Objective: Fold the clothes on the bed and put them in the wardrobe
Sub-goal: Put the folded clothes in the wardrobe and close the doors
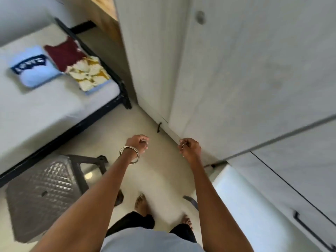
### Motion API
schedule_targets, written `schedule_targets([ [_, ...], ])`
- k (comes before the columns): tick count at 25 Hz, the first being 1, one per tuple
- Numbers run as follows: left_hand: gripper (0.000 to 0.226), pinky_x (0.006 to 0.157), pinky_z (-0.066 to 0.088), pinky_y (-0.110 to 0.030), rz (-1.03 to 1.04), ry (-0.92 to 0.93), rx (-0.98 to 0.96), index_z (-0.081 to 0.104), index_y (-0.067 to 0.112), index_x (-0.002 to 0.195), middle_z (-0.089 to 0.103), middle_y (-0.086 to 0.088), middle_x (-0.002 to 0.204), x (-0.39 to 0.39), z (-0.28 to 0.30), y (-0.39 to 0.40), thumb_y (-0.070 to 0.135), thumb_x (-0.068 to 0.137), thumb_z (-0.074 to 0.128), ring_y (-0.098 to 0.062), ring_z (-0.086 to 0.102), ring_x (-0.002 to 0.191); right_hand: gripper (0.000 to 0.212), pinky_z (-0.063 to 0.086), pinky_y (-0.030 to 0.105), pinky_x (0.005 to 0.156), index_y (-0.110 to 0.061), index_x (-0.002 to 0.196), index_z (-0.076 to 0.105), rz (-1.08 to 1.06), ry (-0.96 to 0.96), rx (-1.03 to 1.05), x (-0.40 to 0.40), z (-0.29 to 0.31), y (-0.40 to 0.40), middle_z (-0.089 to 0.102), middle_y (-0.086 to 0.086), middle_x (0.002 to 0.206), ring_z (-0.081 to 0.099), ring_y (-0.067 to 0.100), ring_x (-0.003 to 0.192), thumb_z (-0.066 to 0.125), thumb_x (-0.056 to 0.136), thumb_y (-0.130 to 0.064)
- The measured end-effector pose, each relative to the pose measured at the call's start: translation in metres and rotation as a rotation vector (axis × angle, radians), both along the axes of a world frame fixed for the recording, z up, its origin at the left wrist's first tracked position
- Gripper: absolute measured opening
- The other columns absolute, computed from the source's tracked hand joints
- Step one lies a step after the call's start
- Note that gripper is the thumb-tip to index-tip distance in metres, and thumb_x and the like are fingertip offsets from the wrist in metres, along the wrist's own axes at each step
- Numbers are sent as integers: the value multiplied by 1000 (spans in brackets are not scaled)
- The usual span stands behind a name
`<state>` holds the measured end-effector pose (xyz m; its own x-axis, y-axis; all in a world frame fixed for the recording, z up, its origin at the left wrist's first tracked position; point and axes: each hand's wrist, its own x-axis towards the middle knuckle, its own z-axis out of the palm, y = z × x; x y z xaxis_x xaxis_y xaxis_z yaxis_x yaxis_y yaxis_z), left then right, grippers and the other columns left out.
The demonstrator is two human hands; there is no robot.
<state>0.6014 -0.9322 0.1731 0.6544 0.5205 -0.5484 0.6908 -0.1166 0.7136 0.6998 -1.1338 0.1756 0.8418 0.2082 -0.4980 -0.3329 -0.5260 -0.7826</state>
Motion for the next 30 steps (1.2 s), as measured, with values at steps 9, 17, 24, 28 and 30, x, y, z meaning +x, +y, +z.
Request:
schedule_targets([
  [9, 27, 65, 56, -26, 639, -119, 193, 70, 9, 98, 67, -4, 67, -61, 48, 259, -2, 90, 47, -16, 62, 60, 12, 52, 23, 57, -13, 93, 66, 324, -146, 212, 29, 41, 301, 67, 5, 76, 59, 14, 64, 56, 95, -8],
  [17, 27, 60, 56, -31, 1063, -102, 29, 70, 7, 94, 67, -9, 67, -21, 27, 445, -5, 87, 47, -22, 58, 50, 15, 57, 33, 63, -14, 94, 66, 586, -112, 172, 107, 22, 533, 70, 4, 78, 66, 16, 69, 53, 99, -16],
  [24, 17, 51, 42, -22, 1093, -39, -141, 67, 14, 96, 67, -9, 75, 29, 16, 586, 6, 92, 53, -18, 58, 55, 16, 55, 26, 57, -18, 98, 65, 701, -58, 52, 178, 18, 699, 71, 2, 83, 70, 18, 74, 50, 101, -24],
  [28, 12, 55, 44, -24, 1025, -4, -214, 67, 10, 99, 66, -9, 78, 70, -19, 680, 11, 92, 58, -19, 59, 60, 17, 58, 32, 65, -17, 97, 65, 713, -23, -26, 215, -10, 787, 72, 1, 82, 71, 18, 78, 52, 101, -26],
  [30, 12, 58, 45, -24, 1002, 6, -237, 66, 8, 101, 65, -10, 82, 100, -49, 737, 12, 92, 60, -17, 59, 64, 16, 58, 44, 79, -20, 95, 66, 707, 16, -95, 241, -44, 839, 72, -1, 84, 70, 21, 85, 54, 99, -28],
])
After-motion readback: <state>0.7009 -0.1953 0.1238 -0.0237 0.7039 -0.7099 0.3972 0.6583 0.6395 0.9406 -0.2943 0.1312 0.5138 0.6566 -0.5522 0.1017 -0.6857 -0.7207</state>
